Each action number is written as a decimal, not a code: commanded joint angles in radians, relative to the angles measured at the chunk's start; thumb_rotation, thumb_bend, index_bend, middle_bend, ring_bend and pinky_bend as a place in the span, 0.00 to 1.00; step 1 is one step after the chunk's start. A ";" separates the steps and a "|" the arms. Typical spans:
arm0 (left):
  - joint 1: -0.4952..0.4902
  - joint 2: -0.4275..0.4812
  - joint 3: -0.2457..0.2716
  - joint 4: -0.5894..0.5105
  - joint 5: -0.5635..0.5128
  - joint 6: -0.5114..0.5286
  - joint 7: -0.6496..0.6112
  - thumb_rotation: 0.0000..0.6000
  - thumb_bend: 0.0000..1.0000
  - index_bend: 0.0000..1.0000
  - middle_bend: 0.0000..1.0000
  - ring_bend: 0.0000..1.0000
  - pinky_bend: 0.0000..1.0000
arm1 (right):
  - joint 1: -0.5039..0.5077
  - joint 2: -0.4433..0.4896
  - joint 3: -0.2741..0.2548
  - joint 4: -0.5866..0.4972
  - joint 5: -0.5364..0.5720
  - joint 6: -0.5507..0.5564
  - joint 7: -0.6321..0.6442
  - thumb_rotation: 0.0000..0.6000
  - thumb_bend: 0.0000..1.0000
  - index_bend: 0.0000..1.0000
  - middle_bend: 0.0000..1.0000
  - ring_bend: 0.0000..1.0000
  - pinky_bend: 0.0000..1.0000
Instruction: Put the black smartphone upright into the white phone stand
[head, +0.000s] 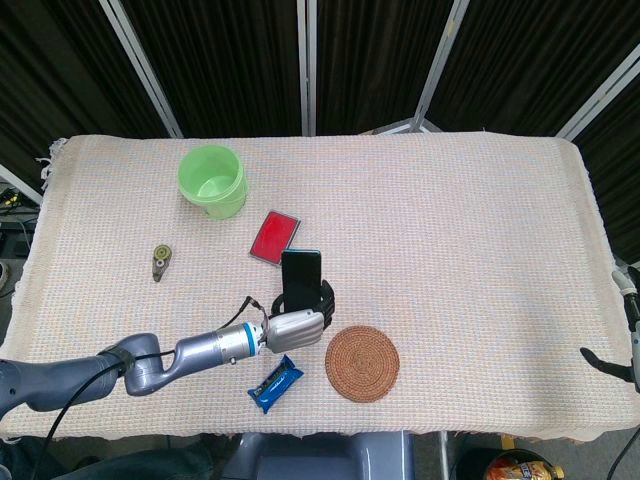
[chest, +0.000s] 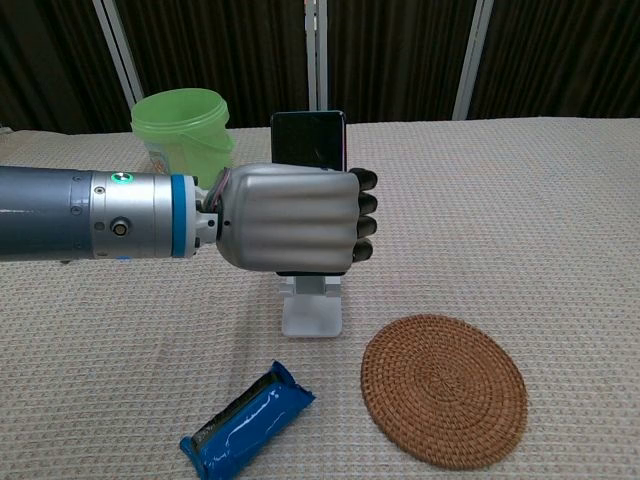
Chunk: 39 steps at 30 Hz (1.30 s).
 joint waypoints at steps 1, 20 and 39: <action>0.000 -0.004 0.004 0.000 -0.004 -0.003 0.008 1.00 0.06 0.43 0.36 0.37 0.32 | 0.000 0.001 0.000 0.001 0.000 0.000 0.002 1.00 0.00 0.00 0.00 0.00 0.00; 0.010 -0.028 0.026 0.014 -0.024 -0.003 0.060 1.00 0.00 0.20 0.04 0.11 0.21 | -0.005 0.008 0.000 -0.002 -0.006 0.006 0.017 1.00 0.00 0.00 0.00 0.00 0.00; 0.083 0.050 -0.013 -0.074 -0.067 0.197 -0.027 1.00 0.00 0.00 0.00 0.00 0.11 | -0.004 0.009 -0.005 -0.003 -0.017 0.003 0.024 1.00 0.00 0.00 0.00 0.00 0.00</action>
